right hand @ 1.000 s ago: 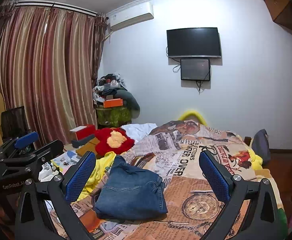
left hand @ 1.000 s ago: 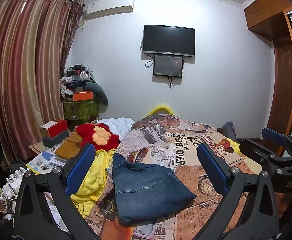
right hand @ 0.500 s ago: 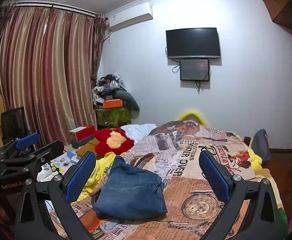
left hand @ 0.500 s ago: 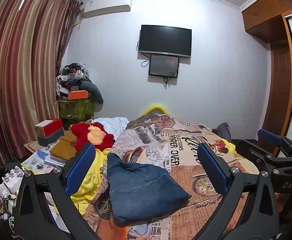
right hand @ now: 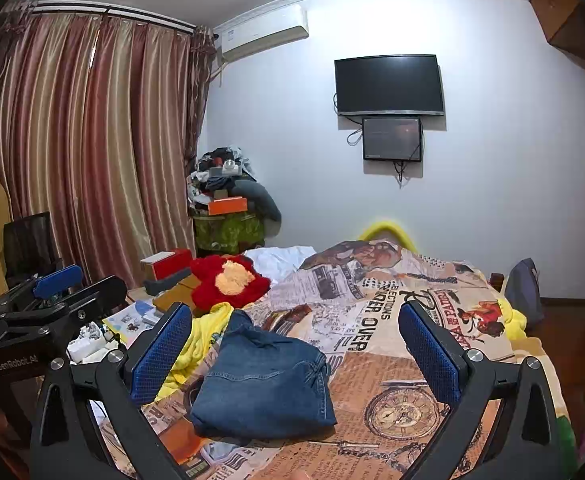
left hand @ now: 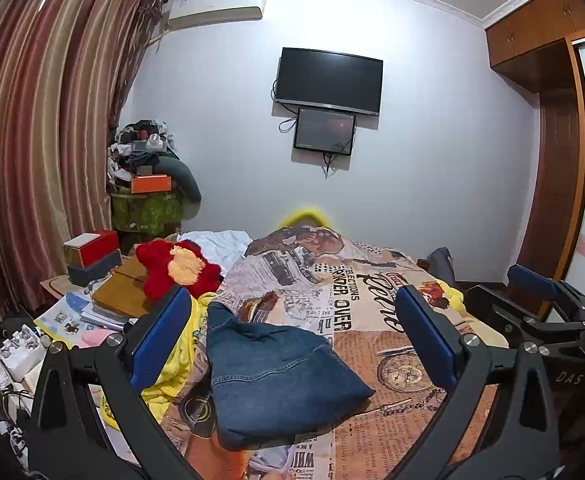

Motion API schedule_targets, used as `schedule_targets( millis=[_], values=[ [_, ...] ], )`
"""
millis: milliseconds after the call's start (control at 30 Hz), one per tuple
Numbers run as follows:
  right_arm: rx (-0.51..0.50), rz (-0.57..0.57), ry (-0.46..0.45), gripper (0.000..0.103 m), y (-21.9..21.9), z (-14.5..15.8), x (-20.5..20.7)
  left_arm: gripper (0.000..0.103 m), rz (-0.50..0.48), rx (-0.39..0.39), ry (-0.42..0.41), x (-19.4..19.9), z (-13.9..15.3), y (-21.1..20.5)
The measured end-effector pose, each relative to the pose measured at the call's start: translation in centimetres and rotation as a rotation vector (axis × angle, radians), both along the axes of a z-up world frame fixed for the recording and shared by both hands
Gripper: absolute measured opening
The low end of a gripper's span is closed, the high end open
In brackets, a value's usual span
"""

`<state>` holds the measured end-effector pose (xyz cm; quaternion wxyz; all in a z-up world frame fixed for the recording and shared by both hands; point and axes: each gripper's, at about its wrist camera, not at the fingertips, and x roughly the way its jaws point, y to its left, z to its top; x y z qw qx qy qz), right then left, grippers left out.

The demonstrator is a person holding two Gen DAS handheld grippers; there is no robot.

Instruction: Fold large clothes

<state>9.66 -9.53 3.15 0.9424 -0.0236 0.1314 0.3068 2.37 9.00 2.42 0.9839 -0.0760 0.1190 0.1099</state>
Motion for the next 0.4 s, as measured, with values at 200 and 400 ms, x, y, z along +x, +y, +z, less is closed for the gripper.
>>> schedule_targets(
  millis=[200,400],
  values=[
    [0.002,0.000,0.006,0.103,0.09,-0.20,0.14,0.103,0.014,0.014,0.012,0.09,-0.19,-0.17],
    [0.003,-0.003,0.013,0.103,0.22,-0.49,0.19,0.103,0.014,0.004,0.021,0.34,-0.39,0.05]
  ],
)
